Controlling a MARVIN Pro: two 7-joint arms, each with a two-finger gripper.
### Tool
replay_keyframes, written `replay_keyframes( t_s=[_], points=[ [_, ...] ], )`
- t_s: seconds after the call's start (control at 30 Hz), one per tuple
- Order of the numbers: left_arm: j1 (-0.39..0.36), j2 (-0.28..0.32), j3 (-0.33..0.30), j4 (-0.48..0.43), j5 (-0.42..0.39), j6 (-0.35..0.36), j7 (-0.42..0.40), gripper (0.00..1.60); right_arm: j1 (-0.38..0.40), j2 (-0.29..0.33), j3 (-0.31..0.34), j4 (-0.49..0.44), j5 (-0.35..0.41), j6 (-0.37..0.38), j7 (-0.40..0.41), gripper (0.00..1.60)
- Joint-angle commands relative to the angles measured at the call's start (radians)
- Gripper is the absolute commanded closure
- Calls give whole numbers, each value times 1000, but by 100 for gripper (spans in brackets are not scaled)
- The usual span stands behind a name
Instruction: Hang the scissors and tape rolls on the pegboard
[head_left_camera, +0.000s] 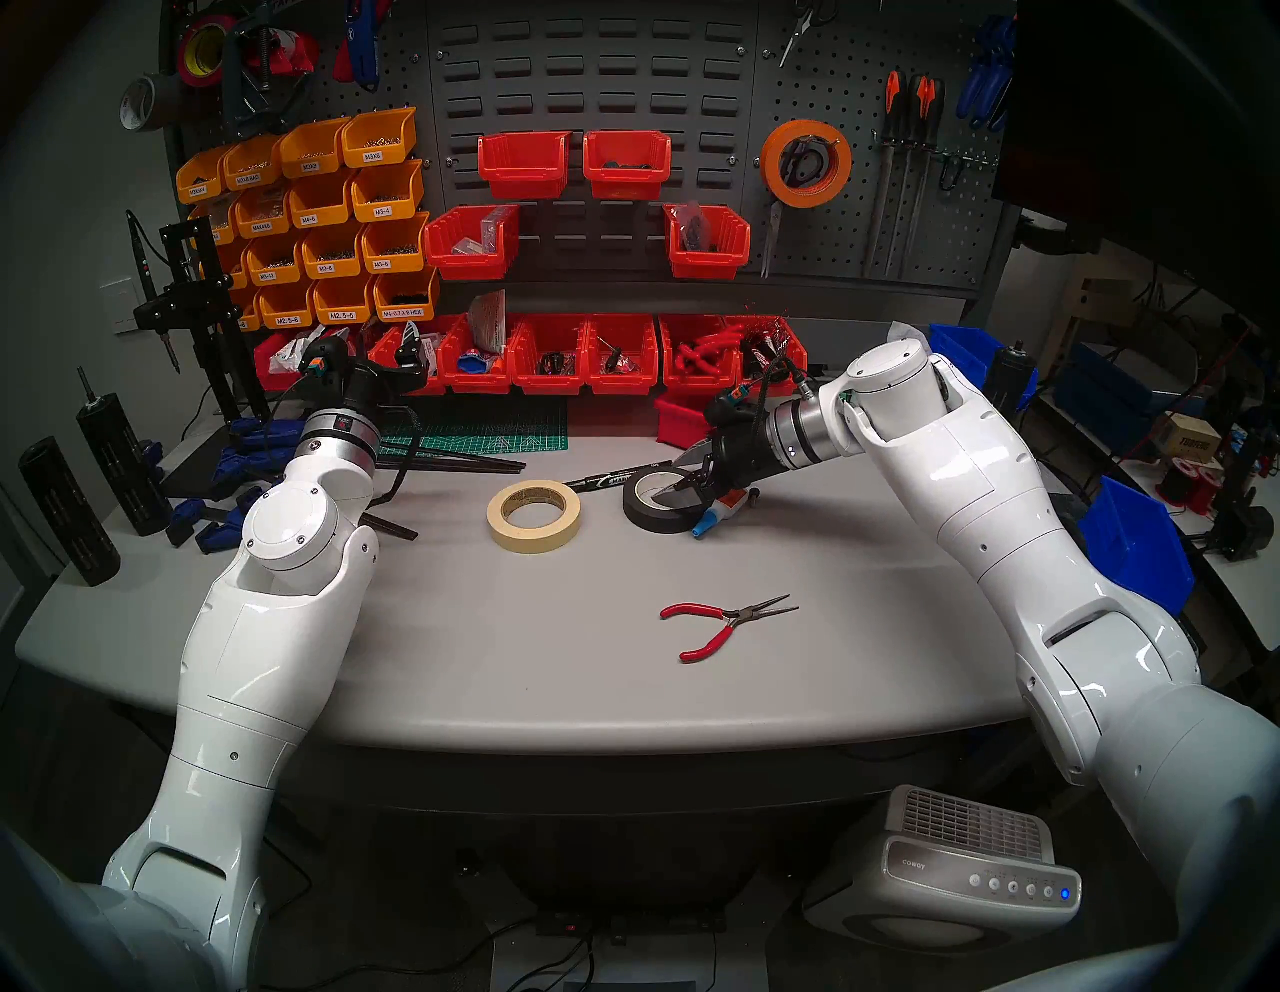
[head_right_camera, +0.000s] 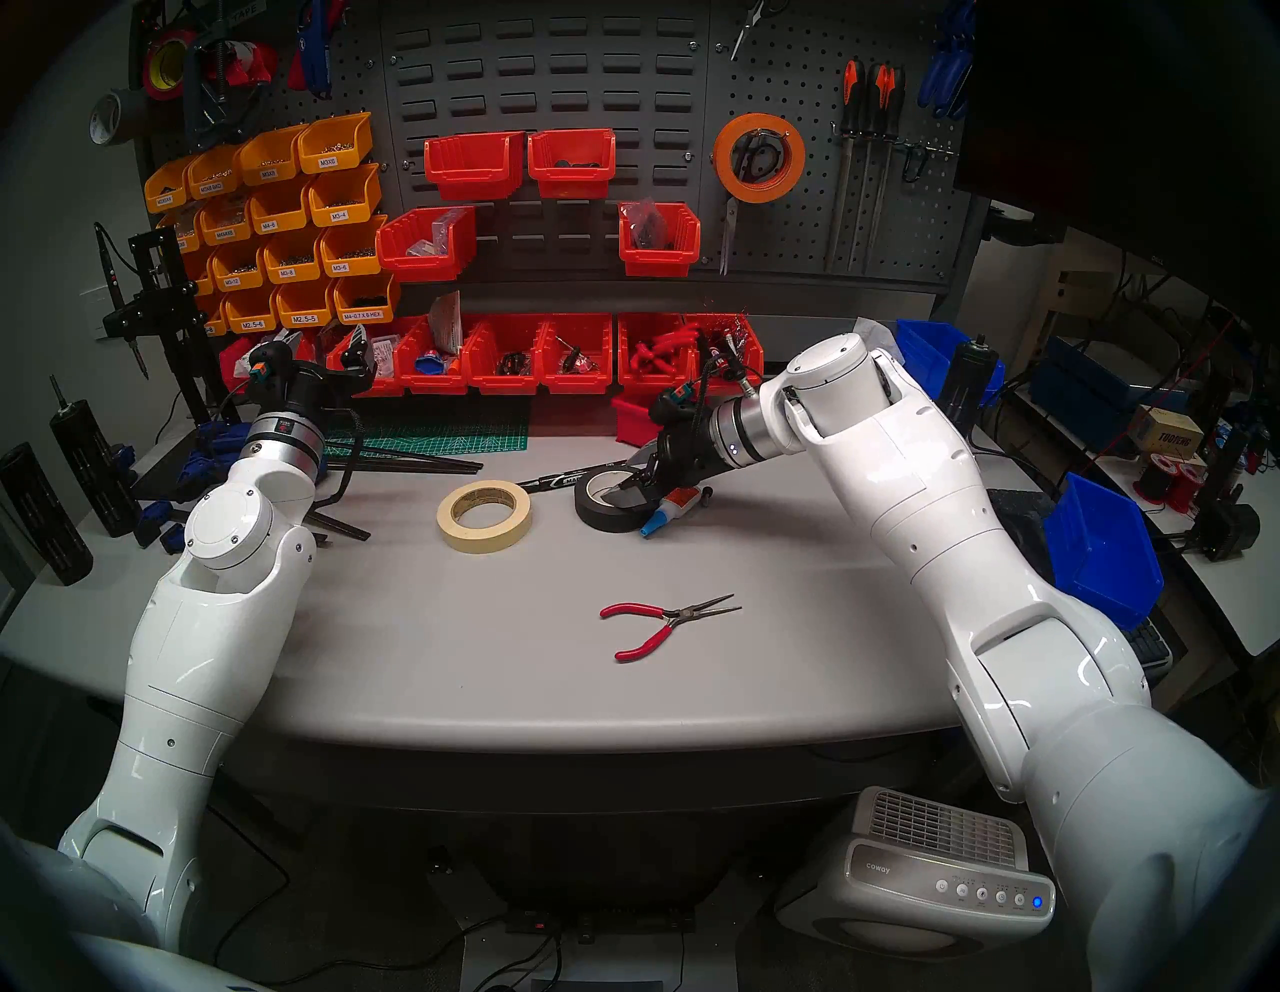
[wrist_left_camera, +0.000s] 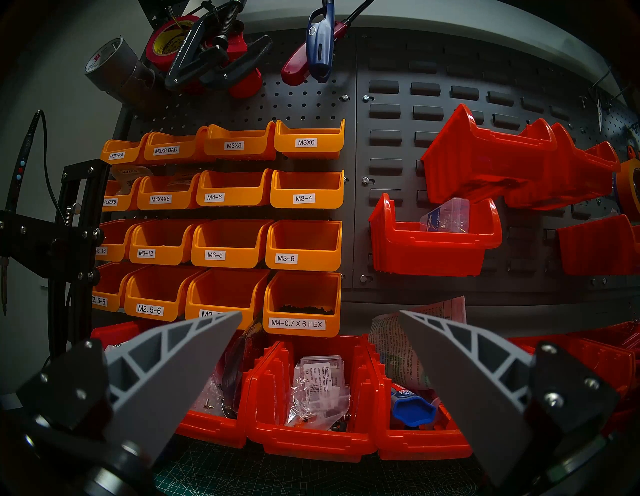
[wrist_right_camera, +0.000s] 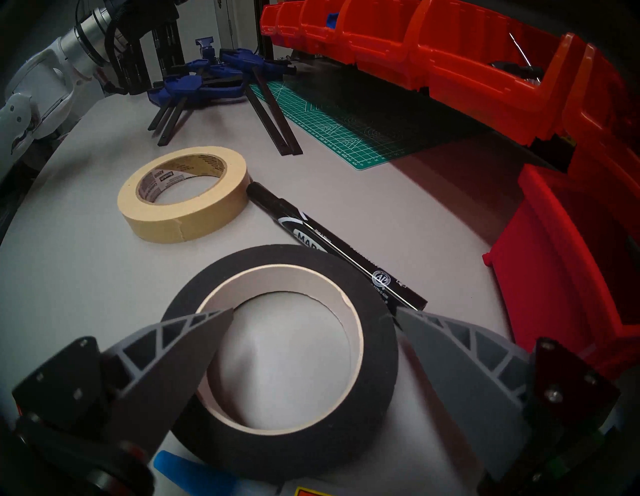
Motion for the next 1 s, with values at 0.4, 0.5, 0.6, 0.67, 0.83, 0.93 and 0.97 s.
replay_keyframes(
  t_s=[0.4,0.5,0.6,0.67,0.83,0.93,0.97],
  points=[
    [-36,1,-9,-30,0,-17,-2,0,70,-10,9,12,-14,1,38,0],
    [-36,1,-9,-30,0,-17,-2,0,73,-10,6,14,-20,2,43,0],
    [-36,1,-9,-30,0,-17,-2,0,77,-11,4,18,-26,2,50,0],
    [-36,1,-9,-30,0,-17,-2,0,80,-12,2,20,-29,3,55,0],
    [-36,1,-9,-30,0,-17,-2,0,90,-15,-4,29,-36,15,70,0],
    [-36,1,-9,-30,0,-17,-2,0,95,-19,-6,36,-39,28,75,0],
    [-36,1,-9,-30,0,-17,-2,0,96,-20,-8,40,-42,26,76,0]
  ],
)
